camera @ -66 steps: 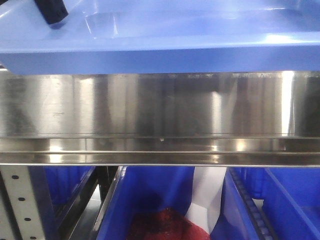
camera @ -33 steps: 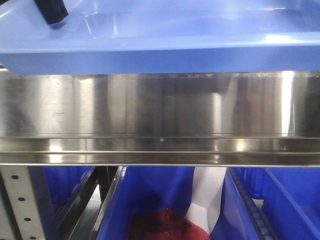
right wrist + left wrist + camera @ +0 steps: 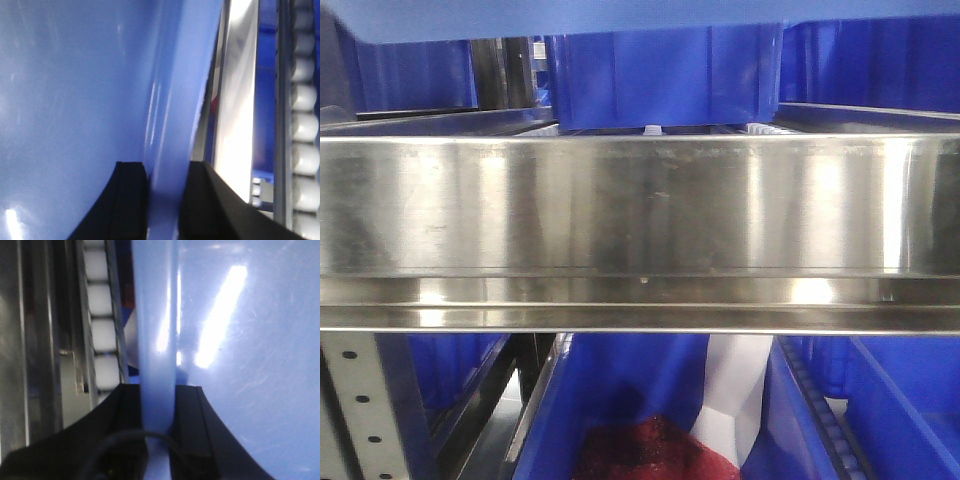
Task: Grab blue tray and place on right shelf
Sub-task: 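Push the tray forward onto the shelf rollers and open both grippers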
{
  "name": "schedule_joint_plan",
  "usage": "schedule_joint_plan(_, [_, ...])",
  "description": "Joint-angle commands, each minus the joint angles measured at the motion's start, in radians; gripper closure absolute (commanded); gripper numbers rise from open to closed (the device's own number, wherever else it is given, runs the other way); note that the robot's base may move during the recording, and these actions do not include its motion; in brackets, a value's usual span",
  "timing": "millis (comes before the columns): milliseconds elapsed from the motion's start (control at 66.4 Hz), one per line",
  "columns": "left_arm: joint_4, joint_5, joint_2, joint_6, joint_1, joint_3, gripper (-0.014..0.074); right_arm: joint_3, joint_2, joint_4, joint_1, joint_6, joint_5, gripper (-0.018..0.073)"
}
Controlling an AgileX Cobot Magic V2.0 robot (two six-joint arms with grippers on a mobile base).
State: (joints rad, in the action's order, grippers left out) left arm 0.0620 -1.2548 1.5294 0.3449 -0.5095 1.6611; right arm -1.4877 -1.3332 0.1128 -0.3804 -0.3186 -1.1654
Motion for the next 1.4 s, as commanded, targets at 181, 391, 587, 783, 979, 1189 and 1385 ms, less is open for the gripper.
schedule_joint_plan(181, [-0.015, 0.008, 0.163, -0.04, 0.022, 0.155, 0.0645, -0.122, -0.165, 0.039, 0.046, 0.043, 0.041, 0.0496])
schedule_joint_plan(391, [-0.029, 0.011, 0.238, -0.04, 0.022, 0.155, 0.0645, -0.122, -0.269, 0.04, 0.065, 0.043, 0.043, 0.0491])
schedule_joint_plan(587, [-0.029, 0.013, 0.265, -0.057, 0.022, 0.155, 0.0571, -0.122, -0.301, 0.04, 0.065, 0.043, 0.05, 0.0396])
schedule_joint_plan(783, [-0.023, 0.025, 0.265, -0.087, 0.022, 0.157, 0.0199, -0.122, -0.3, 0.04, 0.065, 0.043, 0.052, 0.0052])
schedule_joint_plan(979, [0.002, 0.02, 0.257, -0.087, 0.022, 0.158, 0.0038, -0.122, -0.294, 0.041, 0.065, 0.041, 0.015, -0.0071])
schedule_joint_plan(1189, [-0.004, 0.016, 0.18, -0.087, -0.002, 0.158, 0.0041, -0.117, -0.203, 0.041, 0.062, 0.04, 0.021, -0.006])
schedule_joint_plan(1385, [-0.145, 0.014, 0.048, -0.06, -0.106, 0.155, 0.0248, -0.024, -0.009, 0.041, 0.062, 0.041, 0.071, 0.0167])
